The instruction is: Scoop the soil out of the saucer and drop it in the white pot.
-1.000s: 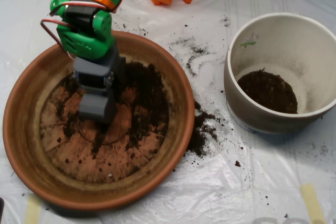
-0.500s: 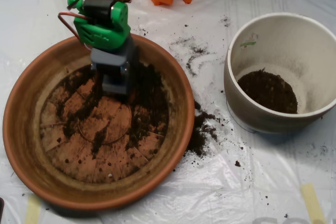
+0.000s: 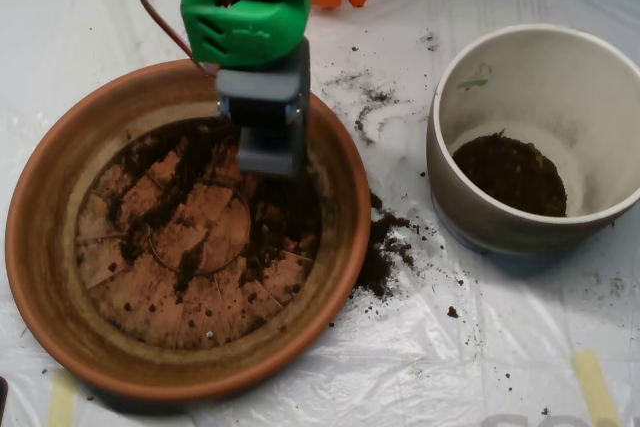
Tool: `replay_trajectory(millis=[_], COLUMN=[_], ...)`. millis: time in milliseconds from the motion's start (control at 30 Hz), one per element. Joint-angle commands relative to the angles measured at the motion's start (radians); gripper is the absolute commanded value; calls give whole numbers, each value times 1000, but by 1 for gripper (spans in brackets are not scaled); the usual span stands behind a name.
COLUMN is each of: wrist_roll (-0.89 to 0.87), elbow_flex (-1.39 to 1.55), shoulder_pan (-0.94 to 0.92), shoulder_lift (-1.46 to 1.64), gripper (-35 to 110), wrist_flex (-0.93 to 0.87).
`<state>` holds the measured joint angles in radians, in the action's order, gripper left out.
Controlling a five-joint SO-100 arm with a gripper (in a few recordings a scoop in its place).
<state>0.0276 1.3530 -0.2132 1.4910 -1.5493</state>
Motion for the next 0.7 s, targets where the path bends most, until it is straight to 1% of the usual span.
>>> replay_trajectory(millis=[0, 67, 167, 467, 667], wrist_roll=[-15, -15, -23, -23, -9], elbow_flex=[-341, -443, -502, -520, -652], shoulder_pan=[48, 84, 152, 400, 555], shoulder_lift=[-18, -49, -51, -2, -31], gripper=[-1, -1, -1, -1, -1], wrist_flex=[-167, -225, -253, -255, -253])
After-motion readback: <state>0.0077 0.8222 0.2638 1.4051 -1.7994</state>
